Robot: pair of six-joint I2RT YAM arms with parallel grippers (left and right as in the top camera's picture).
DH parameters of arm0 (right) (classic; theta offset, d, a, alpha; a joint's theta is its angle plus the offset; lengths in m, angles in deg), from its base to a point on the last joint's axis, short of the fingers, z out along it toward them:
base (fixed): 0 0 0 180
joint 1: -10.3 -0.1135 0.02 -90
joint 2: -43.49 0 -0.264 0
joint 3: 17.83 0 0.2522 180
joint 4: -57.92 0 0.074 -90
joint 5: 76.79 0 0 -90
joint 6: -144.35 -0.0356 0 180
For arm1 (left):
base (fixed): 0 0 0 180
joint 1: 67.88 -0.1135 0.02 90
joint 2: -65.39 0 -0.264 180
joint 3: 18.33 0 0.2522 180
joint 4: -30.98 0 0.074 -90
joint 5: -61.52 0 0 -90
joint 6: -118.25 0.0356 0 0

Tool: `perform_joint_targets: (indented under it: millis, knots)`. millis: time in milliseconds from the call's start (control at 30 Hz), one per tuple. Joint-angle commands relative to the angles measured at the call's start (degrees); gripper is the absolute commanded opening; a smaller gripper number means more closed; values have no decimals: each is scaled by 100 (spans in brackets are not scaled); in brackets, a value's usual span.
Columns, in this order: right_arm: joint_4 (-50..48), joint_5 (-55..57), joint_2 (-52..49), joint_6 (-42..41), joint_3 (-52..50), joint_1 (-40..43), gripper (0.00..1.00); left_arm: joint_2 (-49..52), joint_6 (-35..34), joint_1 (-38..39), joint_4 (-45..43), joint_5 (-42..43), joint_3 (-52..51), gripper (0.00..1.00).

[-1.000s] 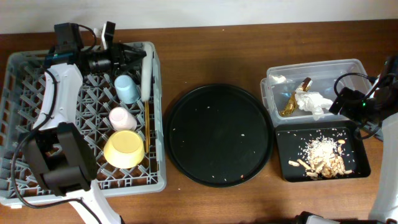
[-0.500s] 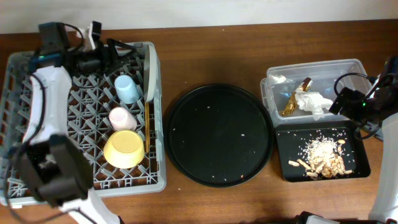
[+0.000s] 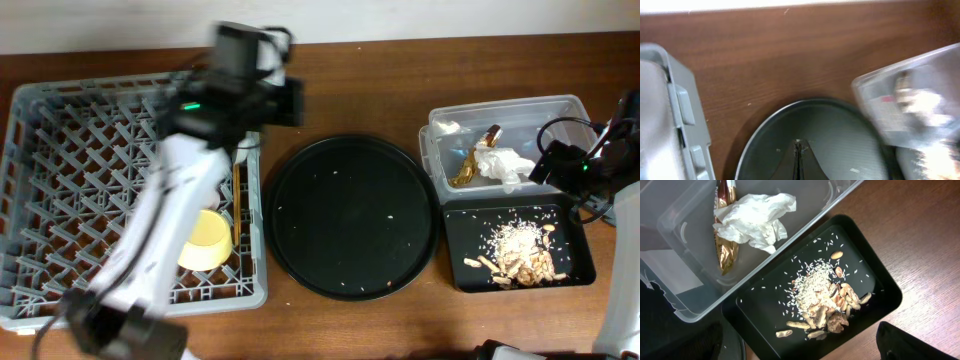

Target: Sort waste into correct bins and load items into the dishwasher rack

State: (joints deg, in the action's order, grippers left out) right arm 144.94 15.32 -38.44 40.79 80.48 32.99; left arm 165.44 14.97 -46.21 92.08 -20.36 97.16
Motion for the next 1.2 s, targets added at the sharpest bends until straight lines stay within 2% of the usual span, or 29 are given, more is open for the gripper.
perform_joint_targets:
  millis: [0, 167, 433, 467, 533, 667, 800, 833, 1033, 1067, 1167]
  knots:
    - [4, 9, -9, -46, 74, 20, 99, 863, -122, 223, -166, -1665, -44, 0]
    - [4, 9, -9, -46, 74, 20, 99, 1296, -120, -229, -52, -1762, -42, 0]
    - [4, 9, -9, -46, 74, 20, 99, 476, -120, -1239, 238, -1366, 33, 1]
    - [4, 9, -9, -46, 74, 20, 99, 267, -120, -1322, 210, -1340, 35, 4]
    - [4, 9, -9, -46, 74, 20, 99, -208, -120, -1366, 160, -1296, 35, 18]
    - [4, 11, -9, -46, 74, 20, 99, -863, -197, -1366, 118, -1375, 33, 18]
    - [4, 9, -9, -46, 74, 20, 99, -1268, -260, -1366, 125, -1373, 33, 25]
    - [4, 11, -9, -46, 74, 20, 98, -1333, -275, -1364, 129, -1370, 33, 29]
    - [4, 9, -9, -46, 74, 20, 99, -1370, -243, -1202, 382, -979, 33, 39]
    - [4, 9, -9, -46, 74, 20, 99, -1370, -243, -1178, 420, -979, 33, 41]
    - [4, 9, -9, -46, 74, 20, 99, -1370, -247, -1126, 442, -920, 33, 59]
